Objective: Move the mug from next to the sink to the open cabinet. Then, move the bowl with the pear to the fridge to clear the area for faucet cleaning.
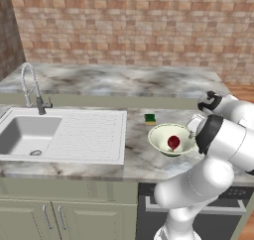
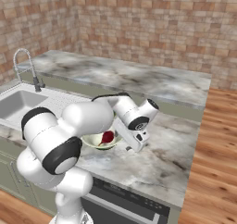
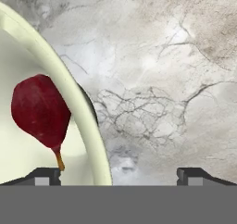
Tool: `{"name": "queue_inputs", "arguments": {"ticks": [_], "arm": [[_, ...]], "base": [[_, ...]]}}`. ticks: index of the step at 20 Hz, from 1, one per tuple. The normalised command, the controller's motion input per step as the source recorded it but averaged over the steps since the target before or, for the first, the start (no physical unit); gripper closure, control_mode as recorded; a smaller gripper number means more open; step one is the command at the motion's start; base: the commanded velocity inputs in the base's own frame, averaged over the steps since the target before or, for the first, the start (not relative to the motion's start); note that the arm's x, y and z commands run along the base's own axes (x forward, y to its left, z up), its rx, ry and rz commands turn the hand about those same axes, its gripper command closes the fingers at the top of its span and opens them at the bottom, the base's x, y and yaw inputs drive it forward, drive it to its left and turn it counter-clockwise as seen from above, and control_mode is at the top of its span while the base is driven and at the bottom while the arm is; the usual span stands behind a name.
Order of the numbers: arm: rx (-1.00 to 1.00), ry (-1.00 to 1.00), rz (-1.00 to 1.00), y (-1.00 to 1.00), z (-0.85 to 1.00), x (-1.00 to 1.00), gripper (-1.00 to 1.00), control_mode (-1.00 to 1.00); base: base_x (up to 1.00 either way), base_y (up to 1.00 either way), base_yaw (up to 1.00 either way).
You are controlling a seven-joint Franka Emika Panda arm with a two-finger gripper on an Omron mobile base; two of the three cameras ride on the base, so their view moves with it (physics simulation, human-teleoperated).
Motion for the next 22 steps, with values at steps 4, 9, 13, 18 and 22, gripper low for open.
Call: {"name": "queue_inputs", "arguments": {"ticks": [4, 9, 13, 18, 22], "arm": [[0.0, -0.04, -0.01, 0.25, -0.27, 0.01, -1.0, -1.0], [0.0, -0.04, -0.04, 0.22, -0.24, 0.15, -1.0, -1.0], [0.01, 0.0, -0.01, 0.04, -0.04, 0.07, 1.0, -1.0], [0.0, -0.07, -0.01, 0.0, 0.18, -0.13, 1.0, -1.0], [0.0, -0.21, -0.1, 0.0, 0.9, -0.38, 1.0, -1.0]], "base": [[0.0, 0.0, 0.0], [0.0, 0.0, 0.0], [0.0, 0.0, 0.0], [0.0, 0.0, 0.0], [0.0, 0.0, 0.0]]}}
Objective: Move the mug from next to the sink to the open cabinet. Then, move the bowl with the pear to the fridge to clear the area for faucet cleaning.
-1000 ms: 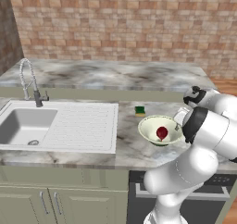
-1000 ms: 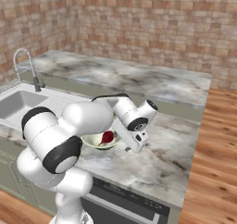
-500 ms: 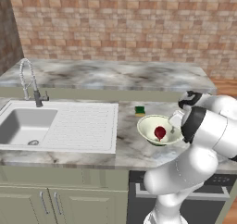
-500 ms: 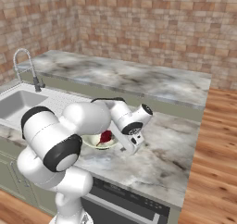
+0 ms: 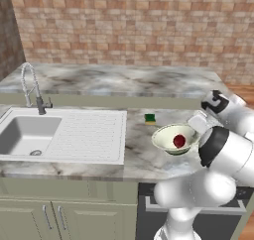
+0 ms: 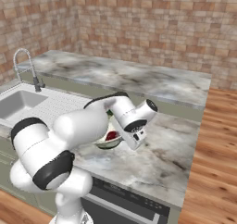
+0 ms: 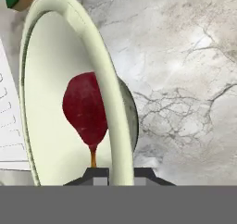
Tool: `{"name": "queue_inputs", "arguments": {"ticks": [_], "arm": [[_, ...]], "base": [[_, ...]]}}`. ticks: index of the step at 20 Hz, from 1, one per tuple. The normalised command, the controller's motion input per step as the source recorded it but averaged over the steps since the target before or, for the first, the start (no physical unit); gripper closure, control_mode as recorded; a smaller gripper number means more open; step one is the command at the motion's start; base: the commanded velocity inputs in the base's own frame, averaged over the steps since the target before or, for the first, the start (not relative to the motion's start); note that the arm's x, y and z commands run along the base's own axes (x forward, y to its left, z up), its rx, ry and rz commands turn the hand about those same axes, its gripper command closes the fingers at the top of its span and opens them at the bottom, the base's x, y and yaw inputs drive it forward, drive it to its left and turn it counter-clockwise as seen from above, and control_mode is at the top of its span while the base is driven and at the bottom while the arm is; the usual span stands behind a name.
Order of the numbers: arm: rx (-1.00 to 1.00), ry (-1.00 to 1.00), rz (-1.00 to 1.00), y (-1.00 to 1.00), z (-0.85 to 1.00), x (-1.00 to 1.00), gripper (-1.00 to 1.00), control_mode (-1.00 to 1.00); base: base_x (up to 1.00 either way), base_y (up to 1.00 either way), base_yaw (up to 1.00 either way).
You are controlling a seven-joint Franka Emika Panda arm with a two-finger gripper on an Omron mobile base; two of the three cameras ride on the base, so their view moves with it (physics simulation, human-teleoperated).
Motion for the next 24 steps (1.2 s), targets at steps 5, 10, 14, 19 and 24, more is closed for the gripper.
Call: {"name": "queue_inputs", "arguments": {"ticks": [5, 10, 14, 19, 24], "arm": [[0.0, -0.28, -0.15, 0.08, 1.0, -0.55, 1.0, -1.0], [0.0, -0.23, -0.23, 0.72, 1.0, -0.6, 1.0, -1.0], [-0.01, -0.08, -0.14, 1.0, 0.76, -0.46, 1.0, -1.0], [0.0, 0.0, 0.0, 0.0, 0.0, 0.0, 1.0, 1.0], [0.0, 0.0, 0.0, 0.0, 0.0, 0.0, 1.0, 1.0]], "base": [[0.0, 0.0, 0.0], [0.0, 0.0, 0.0], [0.0, 0.0, 0.0], [-0.15, 1.0, 0.0], [0.0, 1.0, 0.0]]}}
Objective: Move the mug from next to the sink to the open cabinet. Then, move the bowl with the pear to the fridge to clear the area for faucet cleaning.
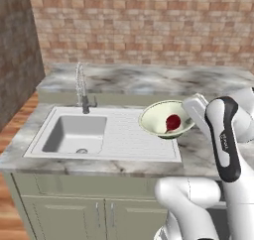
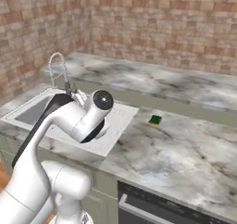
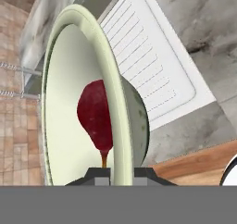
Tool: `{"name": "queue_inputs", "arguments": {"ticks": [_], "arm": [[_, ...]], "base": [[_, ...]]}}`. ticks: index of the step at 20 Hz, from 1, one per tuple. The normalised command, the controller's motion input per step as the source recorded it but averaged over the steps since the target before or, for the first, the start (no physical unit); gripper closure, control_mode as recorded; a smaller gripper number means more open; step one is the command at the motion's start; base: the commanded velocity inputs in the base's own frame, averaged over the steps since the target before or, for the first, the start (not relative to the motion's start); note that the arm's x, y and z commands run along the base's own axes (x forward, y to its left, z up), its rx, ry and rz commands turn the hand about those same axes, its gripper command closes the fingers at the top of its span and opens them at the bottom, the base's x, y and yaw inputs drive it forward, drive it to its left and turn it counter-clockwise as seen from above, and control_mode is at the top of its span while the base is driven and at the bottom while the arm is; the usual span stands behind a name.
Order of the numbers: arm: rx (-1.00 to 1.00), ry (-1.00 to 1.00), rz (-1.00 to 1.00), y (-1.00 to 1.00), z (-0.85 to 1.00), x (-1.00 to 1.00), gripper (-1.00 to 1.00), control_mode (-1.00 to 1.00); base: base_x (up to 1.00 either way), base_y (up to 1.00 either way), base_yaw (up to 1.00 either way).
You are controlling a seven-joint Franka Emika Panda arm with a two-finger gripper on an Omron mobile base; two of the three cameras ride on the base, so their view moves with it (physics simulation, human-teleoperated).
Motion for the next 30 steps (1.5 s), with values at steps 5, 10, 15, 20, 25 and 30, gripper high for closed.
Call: {"name": "queue_inputs", "arguments": {"ticks": [5, 10, 15, 20, 25, 30], "arm": [[0.0, 0.0, 0.0, 0.0, 0.0, 0.0, 1.0, 1.0], [0.0, 0.0, 0.0, 0.0, 0.0, 0.0, 1.0, 1.0], [0.0, 0.0, 0.0, 0.0, 0.0, 0.0, 1.0, 1.0], [0.0, 0.0, 0.0, 0.0, 0.0, 0.0, 1.0, 1.0], [0.0, 0.0, 0.0, 0.0, 0.0, 0.0, 1.0, 1.0], [0.0, 0.0, 0.0, 0.0, 0.0, 0.0, 1.0, 1.0]], "base": [[0.0, 1.0, 0.0], [0.07, 1.0, -0.01], [0.15, 1.0, -0.11], [0.17, 1.0, -0.1], [0.3, 1.0, -0.1], [0.31, 1.0, -0.14]]}}
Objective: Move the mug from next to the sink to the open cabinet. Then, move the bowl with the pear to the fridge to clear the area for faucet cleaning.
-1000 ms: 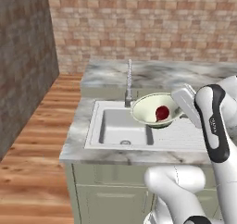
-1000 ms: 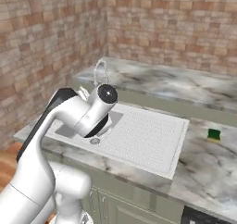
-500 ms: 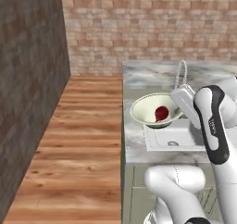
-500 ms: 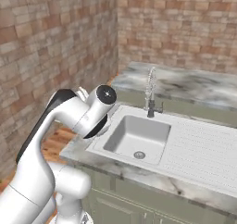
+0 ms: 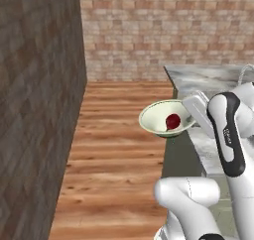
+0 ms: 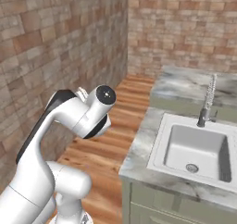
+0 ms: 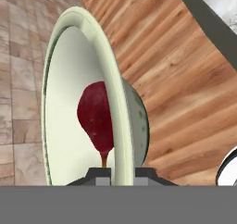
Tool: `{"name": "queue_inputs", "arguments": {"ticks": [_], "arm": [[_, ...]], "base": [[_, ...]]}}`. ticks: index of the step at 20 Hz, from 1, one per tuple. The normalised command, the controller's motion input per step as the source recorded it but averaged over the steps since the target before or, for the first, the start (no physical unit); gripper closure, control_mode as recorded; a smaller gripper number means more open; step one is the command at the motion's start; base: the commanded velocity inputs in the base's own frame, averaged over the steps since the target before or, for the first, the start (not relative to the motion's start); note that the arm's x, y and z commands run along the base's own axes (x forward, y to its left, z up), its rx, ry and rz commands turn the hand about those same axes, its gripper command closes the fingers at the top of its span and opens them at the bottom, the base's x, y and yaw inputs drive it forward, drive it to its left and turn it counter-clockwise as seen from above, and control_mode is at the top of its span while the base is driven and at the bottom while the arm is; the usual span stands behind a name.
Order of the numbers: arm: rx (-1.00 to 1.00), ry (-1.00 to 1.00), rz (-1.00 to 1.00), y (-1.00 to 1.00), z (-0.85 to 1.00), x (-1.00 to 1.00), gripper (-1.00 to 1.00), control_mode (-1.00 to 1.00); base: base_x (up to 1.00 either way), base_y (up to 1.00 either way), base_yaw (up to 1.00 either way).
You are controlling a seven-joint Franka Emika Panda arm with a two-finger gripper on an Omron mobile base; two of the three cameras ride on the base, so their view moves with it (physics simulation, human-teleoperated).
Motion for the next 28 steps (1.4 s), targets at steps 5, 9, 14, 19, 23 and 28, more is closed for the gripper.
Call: {"name": "queue_inputs", "arguments": {"ticks": [5, 9, 14, 19, 23, 28], "arm": [[0.0, 0.0, 0.0, 0.0, 0.0, 0.0, 1.0, 1.0], [0.0, 0.0, 0.0, 0.0, 0.0, 0.0, 1.0, 1.0], [0.0, 0.0, 0.0, 0.0, 0.0, 0.0, 1.0, 1.0], [0.0, 0.0, 0.0, 0.0, 0.0, 0.0, 1.0, 1.0], [0.0, 0.0, 0.0, 0.0, 0.0, 0.0, 1.0, 1.0], [0.0, 0.0, 0.0, 0.0, 0.0, 0.0, 1.0, 1.0]], "base": [[0.84, 1.0, -0.32], [1.0, 0.8, -0.4], [1.0, 0.5, -0.42], [1.0, 0.35, -0.42], [1.0, 0.4, -0.44], [1.0, 0.63, -0.48]]}}
